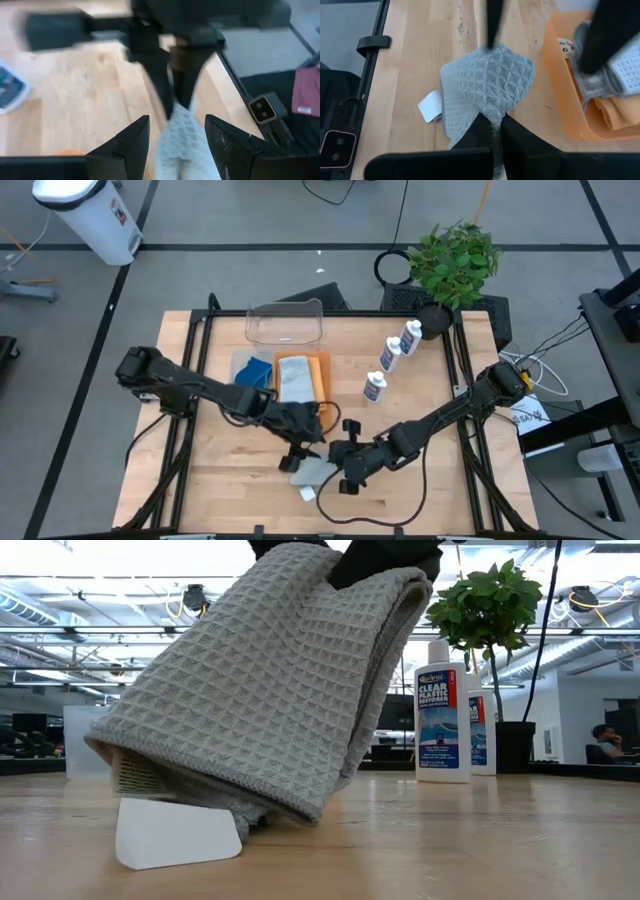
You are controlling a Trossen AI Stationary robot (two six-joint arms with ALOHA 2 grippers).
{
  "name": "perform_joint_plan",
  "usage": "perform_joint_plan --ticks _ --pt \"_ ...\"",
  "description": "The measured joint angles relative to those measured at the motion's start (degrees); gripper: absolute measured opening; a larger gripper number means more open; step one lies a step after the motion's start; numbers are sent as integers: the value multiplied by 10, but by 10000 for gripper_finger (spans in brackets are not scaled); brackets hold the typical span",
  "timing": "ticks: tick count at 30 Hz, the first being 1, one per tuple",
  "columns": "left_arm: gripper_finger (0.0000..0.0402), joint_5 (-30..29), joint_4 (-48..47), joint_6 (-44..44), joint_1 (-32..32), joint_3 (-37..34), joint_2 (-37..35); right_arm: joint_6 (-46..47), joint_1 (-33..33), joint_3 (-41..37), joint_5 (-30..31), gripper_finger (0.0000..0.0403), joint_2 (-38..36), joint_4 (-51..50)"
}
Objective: Pick & Place Kitchen Items
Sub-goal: Put the gray towel into the orange bin
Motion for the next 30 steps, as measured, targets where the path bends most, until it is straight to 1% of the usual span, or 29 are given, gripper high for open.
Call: perform_joint_plan --ticks 6,14,16,20,30 --pt "198 3 0 4 -7 0 31 -13 -1 0 -1 0 0 10" --pt "198 8 -5 0 -1 0 45 -27 -1 0 -1 0 0 12" --pt "198 27 -3 2 1 0 51 -34 -1 0 -1 0 0 19" --pt "198 94 3 6 4 0 66 -62 -1 0 -2 0 0 37" --pt "194 92 -1 0 11 0 71 -53 0 0 -3 0 0 24"
